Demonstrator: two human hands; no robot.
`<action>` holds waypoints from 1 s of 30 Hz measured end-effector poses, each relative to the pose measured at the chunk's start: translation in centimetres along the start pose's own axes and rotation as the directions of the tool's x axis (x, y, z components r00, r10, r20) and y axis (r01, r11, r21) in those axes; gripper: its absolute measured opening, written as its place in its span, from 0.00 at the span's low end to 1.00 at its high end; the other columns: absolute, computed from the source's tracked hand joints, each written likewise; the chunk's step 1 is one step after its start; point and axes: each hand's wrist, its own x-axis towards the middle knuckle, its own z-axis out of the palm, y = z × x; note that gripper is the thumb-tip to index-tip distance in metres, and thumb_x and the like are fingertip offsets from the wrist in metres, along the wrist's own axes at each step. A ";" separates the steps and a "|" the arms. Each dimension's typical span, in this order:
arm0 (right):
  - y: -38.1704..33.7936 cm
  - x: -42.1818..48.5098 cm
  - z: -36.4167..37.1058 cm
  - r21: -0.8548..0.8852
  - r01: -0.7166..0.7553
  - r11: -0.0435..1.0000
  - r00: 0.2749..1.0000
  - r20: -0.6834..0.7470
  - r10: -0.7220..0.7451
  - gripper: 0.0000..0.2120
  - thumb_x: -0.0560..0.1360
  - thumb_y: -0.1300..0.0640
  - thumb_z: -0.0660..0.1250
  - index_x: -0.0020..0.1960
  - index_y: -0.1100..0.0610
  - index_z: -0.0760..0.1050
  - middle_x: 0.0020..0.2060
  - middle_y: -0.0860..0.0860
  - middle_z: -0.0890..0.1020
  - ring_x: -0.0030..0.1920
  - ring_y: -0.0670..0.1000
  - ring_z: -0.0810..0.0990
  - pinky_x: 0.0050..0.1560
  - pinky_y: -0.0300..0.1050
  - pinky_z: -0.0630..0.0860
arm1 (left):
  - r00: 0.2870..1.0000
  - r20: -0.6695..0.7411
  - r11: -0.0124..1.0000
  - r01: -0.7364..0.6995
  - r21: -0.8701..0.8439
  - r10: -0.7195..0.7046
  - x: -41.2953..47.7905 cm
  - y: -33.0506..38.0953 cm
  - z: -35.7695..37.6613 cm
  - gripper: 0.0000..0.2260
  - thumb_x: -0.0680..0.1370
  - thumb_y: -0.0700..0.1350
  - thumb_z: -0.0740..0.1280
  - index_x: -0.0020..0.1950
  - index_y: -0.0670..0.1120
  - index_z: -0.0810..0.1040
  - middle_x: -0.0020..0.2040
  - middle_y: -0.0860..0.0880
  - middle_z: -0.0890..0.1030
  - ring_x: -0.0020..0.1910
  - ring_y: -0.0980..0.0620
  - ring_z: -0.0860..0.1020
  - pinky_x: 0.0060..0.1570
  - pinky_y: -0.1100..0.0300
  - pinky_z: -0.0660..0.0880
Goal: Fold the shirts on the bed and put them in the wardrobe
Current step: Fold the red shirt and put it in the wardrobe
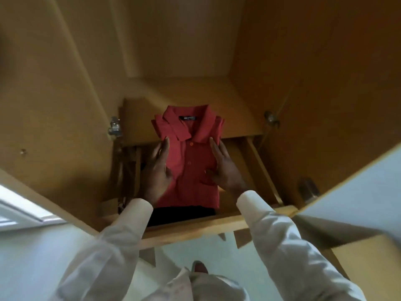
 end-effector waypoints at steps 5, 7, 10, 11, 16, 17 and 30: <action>2.9 3.6 3.6 0.106 0.025 0.994 0.980 0.192 -0.045 0.49 0.70 0.65 0.72 0.81 0.47 0.47 0.80 0.51 0.48 0.75 0.57 0.64 0.65 0.53 0.75 | 0.965 0.177 0.980 0.198 -0.022 -0.191 -1.3 -5.7 3.4 0.39 0.72 0.29 0.69 0.79 0.46 0.57 0.78 0.42 0.59 0.77 0.44 0.58 0.71 0.56 0.59; 4.5 4.5 5.1 0.167 -0.010 0.986 0.955 0.293 -0.040 0.49 0.69 0.63 0.72 0.81 0.48 0.47 0.79 0.53 0.50 0.76 0.57 0.61 0.70 0.51 0.71 | 0.930 0.247 0.956 0.291 -0.044 -0.272 -1.7 -6.5 4.1 0.31 0.77 0.34 0.67 0.77 0.45 0.61 0.77 0.43 0.61 0.77 0.42 0.58 0.75 0.57 0.55; 6.4 4.9 6.6 0.271 -0.122 0.955 0.925 0.379 0.010 0.47 0.70 0.65 0.72 0.80 0.48 0.50 0.77 0.50 0.54 0.76 0.56 0.61 0.69 0.52 0.71 | 0.870 0.323 0.920 0.392 0.009 -0.374 -2.1 -6.8 5.1 0.25 0.79 0.36 0.65 0.76 0.41 0.65 0.76 0.40 0.64 0.74 0.38 0.63 0.71 0.49 0.62; 6.9 5.0 6.9 0.286 -0.172 0.943 0.914 0.403 0.045 0.46 0.71 0.68 0.71 0.80 0.47 0.51 0.76 0.48 0.55 0.75 0.56 0.63 0.67 0.52 0.74 | 0.857 0.335 0.918 0.389 0.079 -0.392 -2.3 -7.2 5.6 0.25 0.80 0.38 0.65 0.76 0.42 0.64 0.76 0.41 0.63 0.74 0.38 0.64 0.71 0.48 0.62; 8.8 6.0 8.3 0.256 -0.358 0.898 0.842 0.504 0.192 0.45 0.72 0.73 0.64 0.78 0.38 0.55 0.76 0.48 0.58 0.59 0.58 0.78 0.43 0.53 0.83 | 0.815 0.412 0.908 0.310 0.283 -0.407 -1.8 -8.6 7.3 0.22 0.83 0.57 0.51 0.75 0.51 0.65 0.72 0.44 0.69 0.68 0.40 0.70 0.69 0.46 0.66; 8.7 6.1 8.3 0.239 -0.363 0.901 0.835 0.512 0.200 0.44 0.73 0.72 0.63 0.78 0.39 0.55 0.76 0.48 0.58 0.58 0.57 0.78 0.42 0.50 0.83 | 0.792 0.397 0.882 0.372 0.288 -0.464 -1.5 -8.3 7.6 0.22 0.84 0.56 0.50 0.74 0.51 0.66 0.71 0.44 0.70 0.67 0.40 0.70 0.68 0.48 0.66; 9.1 4.3 7.6 0.152 -0.405 0.902 0.883 0.322 0.342 0.35 0.74 0.53 0.73 0.77 0.50 0.61 0.73 0.53 0.62 0.63 0.57 0.76 0.63 0.51 0.76 | 0.558 0.284 0.624 0.732 0.275 -0.780 -2.0 -5.3 7.7 0.20 0.84 0.49 0.51 0.75 0.43 0.62 0.69 0.38 0.69 0.64 0.36 0.71 0.64 0.44 0.69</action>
